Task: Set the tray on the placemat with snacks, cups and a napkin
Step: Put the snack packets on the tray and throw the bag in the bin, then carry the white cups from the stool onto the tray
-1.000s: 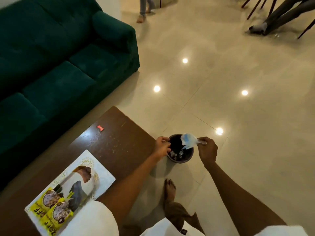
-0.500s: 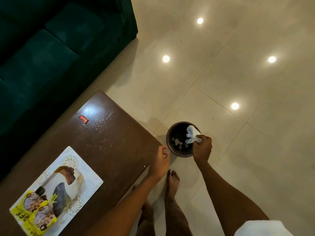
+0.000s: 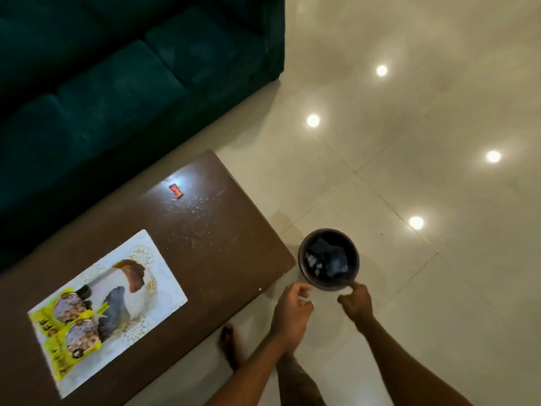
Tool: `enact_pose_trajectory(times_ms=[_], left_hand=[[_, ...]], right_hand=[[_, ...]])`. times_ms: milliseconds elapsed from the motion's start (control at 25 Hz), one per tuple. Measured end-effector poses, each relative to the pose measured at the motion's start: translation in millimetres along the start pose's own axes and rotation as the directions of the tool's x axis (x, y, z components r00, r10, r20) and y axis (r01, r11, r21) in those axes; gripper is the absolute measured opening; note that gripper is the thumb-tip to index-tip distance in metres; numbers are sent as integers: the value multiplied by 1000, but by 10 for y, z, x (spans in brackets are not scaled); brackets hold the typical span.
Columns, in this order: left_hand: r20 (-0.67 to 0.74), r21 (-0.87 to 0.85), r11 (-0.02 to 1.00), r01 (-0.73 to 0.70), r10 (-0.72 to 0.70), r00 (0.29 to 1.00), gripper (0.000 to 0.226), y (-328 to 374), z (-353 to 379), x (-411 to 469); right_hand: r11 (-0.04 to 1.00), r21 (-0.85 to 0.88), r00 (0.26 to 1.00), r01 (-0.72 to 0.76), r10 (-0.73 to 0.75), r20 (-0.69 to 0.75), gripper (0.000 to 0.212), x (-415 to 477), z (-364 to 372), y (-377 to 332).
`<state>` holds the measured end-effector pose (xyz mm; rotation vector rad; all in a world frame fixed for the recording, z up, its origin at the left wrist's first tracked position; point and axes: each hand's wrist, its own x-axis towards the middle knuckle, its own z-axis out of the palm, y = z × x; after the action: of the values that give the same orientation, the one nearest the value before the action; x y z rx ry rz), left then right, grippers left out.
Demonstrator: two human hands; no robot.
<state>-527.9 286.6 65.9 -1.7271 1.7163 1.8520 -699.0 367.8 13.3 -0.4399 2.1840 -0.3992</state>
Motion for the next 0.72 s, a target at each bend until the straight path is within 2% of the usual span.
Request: enact_pose_trajectory(times_ms=[120, 240, 280, 360, 440, 560, 640, 720], left_hand=[[-98, -72, 995, -66, 59, 993, 35, 223, -562, -268], [-219, -109, 986, -123, 97, 971, 39, 370, -1588, -695], [-272, -91, 986, -138, 109, 956, 40, 390, -1953, -861], [-441, -14, 989, -144, 124, 889, 43, 316, -2773, -1366], [-543, 103, 989, -107, 146, 827, 51, 178, -3484, -1876], [-611, 252, 967, -40, 191, 768, 69, -119, -4379, -2738], [-716, 324, 946, 13, 237, 657, 75, -306, -4954, -3400], [-808, 327, 944, 50, 252, 532, 76, -528, -5476, -4111]], right_hand=[[950, -201, 968, 238, -216, 126, 33, -362, 23, -714], [846, -298, 895, 443, -394, 211, 37, -835, 83, -1818], [783, -329, 848, 529, -471, 243, 42, -1007, 124, -2175], [576, -395, 695, 716, -640, 327, 55, -1519, 272, -2946], [391, -445, 559, 806, -750, 354, 62, -2091, 544, -3648], [269, -415, 420, 869, -844, 333, 72, -3247, 1109, -4500], [168, -377, 299, 911, -898, 324, 77, -4086, 1504, -4978], [49, -347, 169, 936, -930, 326, 78, -4905, 1915, -5360]])
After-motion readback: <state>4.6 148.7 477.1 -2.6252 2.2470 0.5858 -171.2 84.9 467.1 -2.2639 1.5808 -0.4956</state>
